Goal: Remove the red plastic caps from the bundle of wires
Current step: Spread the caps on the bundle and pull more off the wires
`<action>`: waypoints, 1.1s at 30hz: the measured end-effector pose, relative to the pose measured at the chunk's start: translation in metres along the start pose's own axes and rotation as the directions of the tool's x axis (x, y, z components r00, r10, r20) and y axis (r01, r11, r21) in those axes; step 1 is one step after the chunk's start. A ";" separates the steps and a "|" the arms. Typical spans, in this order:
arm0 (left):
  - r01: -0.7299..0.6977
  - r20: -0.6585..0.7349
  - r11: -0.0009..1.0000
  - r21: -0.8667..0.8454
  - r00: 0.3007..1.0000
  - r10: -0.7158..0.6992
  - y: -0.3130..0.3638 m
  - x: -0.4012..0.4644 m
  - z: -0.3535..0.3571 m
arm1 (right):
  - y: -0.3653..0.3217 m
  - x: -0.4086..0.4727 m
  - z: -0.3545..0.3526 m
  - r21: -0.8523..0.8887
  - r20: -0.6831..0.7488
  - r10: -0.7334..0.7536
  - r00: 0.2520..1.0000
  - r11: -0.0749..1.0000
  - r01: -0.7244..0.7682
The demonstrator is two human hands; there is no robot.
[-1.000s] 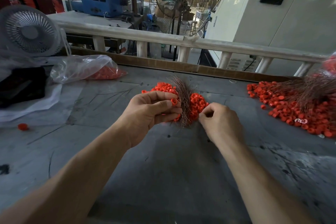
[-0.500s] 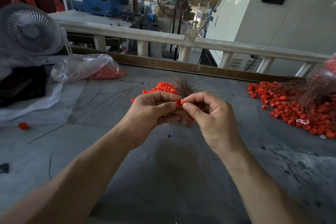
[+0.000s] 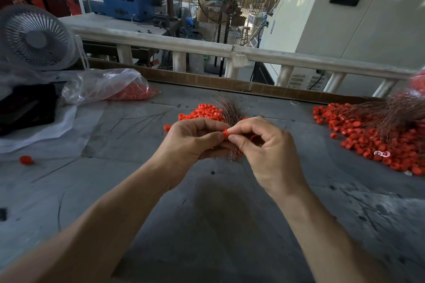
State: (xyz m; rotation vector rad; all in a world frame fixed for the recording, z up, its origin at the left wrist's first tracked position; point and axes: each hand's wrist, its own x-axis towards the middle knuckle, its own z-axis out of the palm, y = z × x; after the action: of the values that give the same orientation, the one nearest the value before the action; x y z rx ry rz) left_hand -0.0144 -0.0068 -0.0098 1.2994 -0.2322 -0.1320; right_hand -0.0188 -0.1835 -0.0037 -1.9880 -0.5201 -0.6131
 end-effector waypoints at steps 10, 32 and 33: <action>0.010 0.002 1.000 -0.006 1.000 -0.010 0.000 0.000 -0.001 | 0.001 0.002 -0.002 -0.081 0.031 -0.078 0.997 0.994 0.080; 0.110 0.062 0.974 -0.198 0.993 -0.099 -0.005 0.003 -0.001 | -0.015 -0.005 0.014 -0.459 -0.086 -0.190 0.978 0.879 0.131; 0.111 0.060 0.975 -0.194 0.993 -0.101 -0.005 0.003 -0.001 | -0.015 -0.005 0.015 -0.462 -0.086 -0.195 0.977 0.877 0.134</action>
State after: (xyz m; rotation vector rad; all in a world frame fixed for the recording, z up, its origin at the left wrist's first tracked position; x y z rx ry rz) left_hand -0.0107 -0.0078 -0.0144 1.1118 -0.1872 -0.2725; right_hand -0.0285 -0.1644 -0.0029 -2.3345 -0.5010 -1.0430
